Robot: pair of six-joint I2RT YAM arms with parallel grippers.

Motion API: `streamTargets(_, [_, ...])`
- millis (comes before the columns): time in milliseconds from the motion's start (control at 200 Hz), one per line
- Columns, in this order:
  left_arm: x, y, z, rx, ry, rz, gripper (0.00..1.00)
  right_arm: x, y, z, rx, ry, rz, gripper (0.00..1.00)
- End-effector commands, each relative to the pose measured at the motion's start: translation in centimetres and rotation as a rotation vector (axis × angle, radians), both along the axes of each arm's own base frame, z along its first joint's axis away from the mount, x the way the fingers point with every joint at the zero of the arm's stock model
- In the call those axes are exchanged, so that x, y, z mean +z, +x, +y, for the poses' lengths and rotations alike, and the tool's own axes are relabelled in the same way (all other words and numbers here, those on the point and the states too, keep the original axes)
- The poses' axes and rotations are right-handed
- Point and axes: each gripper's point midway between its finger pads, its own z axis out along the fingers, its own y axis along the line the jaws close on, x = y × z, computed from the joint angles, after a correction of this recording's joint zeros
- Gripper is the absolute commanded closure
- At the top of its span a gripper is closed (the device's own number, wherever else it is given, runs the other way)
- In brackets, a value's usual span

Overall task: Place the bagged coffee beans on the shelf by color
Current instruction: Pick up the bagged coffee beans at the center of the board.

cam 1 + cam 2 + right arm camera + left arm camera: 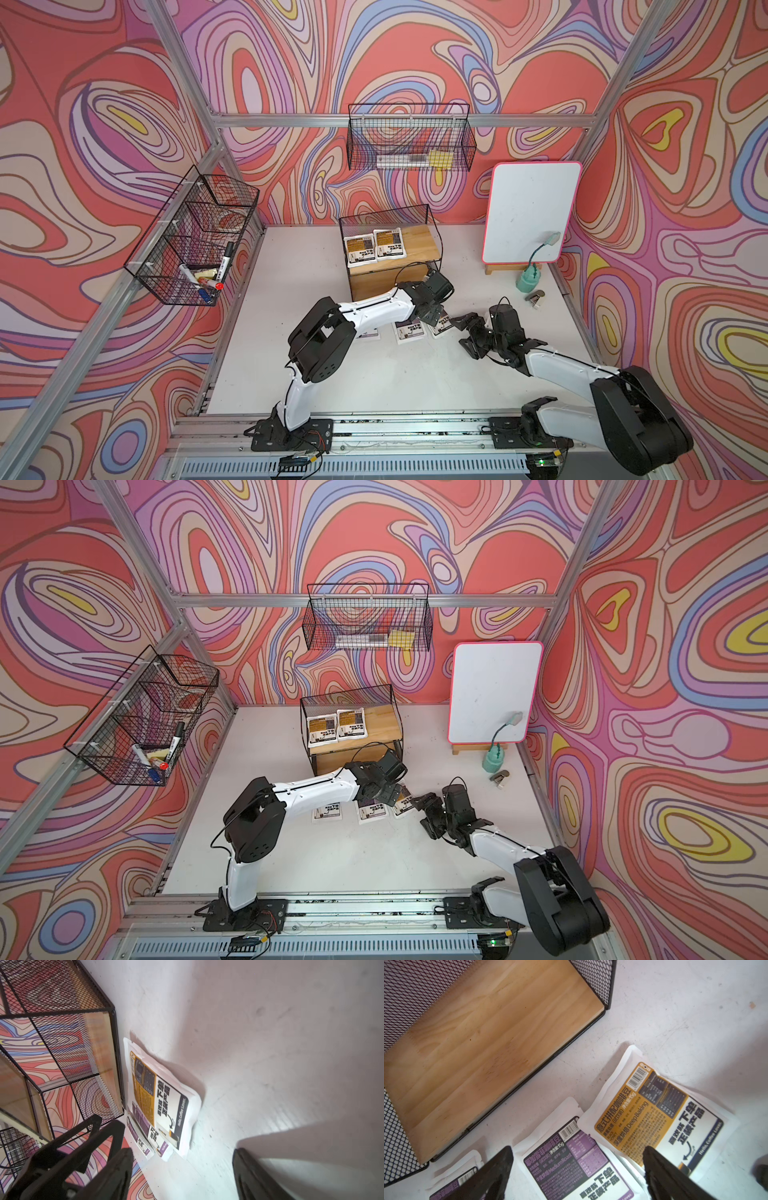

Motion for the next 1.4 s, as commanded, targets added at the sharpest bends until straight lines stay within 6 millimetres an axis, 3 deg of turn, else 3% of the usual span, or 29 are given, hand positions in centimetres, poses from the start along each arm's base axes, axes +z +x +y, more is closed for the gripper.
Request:
streamTargets(0, [-0.9,0.7,0.4,0.008,0.045,0.002,0.01,-1.6,-1.6,0.1,0.000,0.001,0.073,0.22])
streamTargets(265, [-2.8,1.1,1.4,0.051,0.072,0.037,0.01,-2.2,-0.8,2.2,0.023,0.025,0.065,0.22])
streamTargets(986, [-4.3,1.4,2.2,0.067,0.071,0.088,0.01,-4.5,0.8,1.8,-0.040,0.008,0.056,0.27])
streamTargets(1192, [-4.4,1.4,2.4,0.065,0.072,0.091,0.01,-5.2,0.7,1.9,-0.037,0.007,0.062,0.41])
streamTargets(1392, [-4.0,1.1,2.4,0.062,0.060,0.096,0.01,-5.3,0.8,2.3,-0.027,0.027,0.059,0.64])
